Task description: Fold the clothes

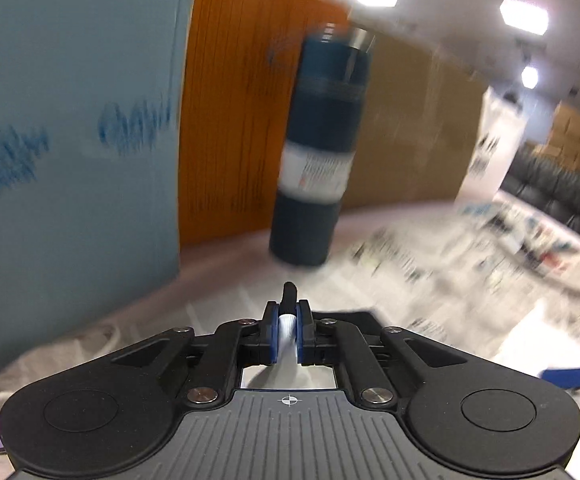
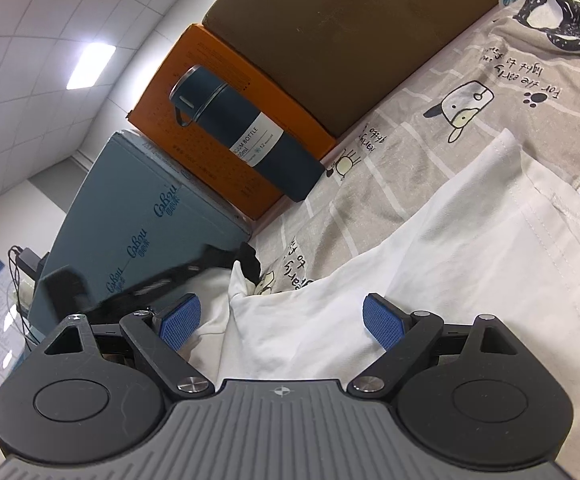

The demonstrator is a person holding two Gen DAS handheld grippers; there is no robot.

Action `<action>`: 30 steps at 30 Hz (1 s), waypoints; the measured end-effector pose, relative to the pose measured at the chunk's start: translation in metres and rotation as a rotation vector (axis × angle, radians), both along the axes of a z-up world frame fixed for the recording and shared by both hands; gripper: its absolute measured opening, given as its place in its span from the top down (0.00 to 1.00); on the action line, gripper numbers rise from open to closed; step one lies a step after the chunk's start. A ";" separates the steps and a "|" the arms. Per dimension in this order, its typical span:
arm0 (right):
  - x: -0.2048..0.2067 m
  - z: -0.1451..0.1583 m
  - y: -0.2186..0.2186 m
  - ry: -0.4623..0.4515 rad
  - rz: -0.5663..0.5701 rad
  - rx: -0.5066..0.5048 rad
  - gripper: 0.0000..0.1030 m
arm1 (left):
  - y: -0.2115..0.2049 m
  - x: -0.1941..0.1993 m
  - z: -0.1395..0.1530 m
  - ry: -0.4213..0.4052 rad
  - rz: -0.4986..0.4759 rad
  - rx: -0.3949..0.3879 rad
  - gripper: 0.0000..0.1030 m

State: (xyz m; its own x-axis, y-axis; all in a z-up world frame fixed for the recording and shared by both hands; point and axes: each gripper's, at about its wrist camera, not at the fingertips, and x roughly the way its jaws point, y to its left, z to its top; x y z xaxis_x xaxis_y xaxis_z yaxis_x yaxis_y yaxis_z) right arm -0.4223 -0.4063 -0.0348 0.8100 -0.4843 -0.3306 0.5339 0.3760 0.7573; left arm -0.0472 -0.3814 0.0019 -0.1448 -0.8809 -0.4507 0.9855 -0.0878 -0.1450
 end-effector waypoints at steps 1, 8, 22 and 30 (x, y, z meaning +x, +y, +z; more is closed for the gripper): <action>-0.001 0.000 0.000 -0.006 0.001 0.002 0.15 | 0.012 -0.001 0.008 0.007 -0.007 -0.036 0.93; -0.021 -0.006 -0.005 -0.146 -0.059 0.038 0.15 | 0.095 -0.031 0.040 0.003 -0.090 -0.225 0.94; -0.068 -0.006 -0.003 -0.203 -0.202 0.144 0.15 | 0.229 -0.084 0.033 -0.014 -0.243 -0.284 0.94; -0.088 -0.009 -0.002 -0.192 -0.278 0.165 0.15 | 0.257 -0.078 0.006 0.054 -0.216 -0.231 0.94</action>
